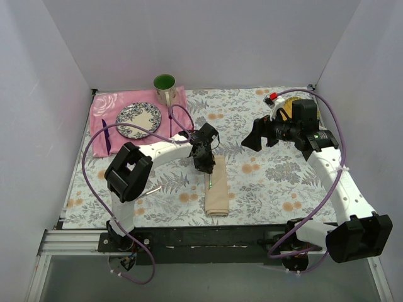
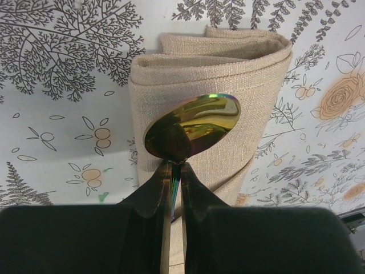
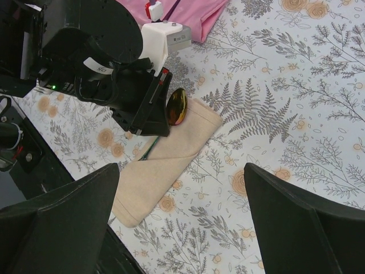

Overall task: Fold the napkin into a case and place the utensils inside
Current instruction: Insert the spoon into the folded napkin.

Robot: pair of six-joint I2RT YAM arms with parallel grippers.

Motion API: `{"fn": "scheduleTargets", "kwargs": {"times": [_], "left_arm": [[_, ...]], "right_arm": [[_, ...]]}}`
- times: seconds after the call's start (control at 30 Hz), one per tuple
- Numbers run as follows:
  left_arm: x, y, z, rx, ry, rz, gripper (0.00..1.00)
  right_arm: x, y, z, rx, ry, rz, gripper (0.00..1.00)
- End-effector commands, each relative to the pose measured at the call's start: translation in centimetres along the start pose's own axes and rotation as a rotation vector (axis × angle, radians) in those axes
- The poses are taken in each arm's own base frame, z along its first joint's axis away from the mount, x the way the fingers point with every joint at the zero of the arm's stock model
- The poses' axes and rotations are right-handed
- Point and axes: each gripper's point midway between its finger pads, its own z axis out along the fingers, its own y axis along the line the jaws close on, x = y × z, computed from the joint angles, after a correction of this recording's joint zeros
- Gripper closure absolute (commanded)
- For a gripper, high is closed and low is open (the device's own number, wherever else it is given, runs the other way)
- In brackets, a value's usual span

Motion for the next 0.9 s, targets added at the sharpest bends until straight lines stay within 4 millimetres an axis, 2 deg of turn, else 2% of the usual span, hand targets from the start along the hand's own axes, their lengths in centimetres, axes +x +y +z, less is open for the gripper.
{"fn": "scheduleTargets", "kwargs": {"times": [0.0, 0.5, 0.87], "left_arm": [[-0.1, -2.1, -3.1, 0.086, -0.031, 0.006, 1.0], [1.1, -1.5, -2.9, 0.071, -0.004, -0.009, 1.0], [1.8, -1.8, -3.1, 0.083, 0.001, 0.001, 1.0]], "right_arm": [[-0.7, 0.7, -0.7, -0.018, -0.042, -0.038, 0.01], [-0.4, 0.9, -0.8, -0.021, -0.044, -0.041, 0.01], [-0.1, 1.0, -0.6, -0.029, -0.043, -0.026, 0.01]]}}
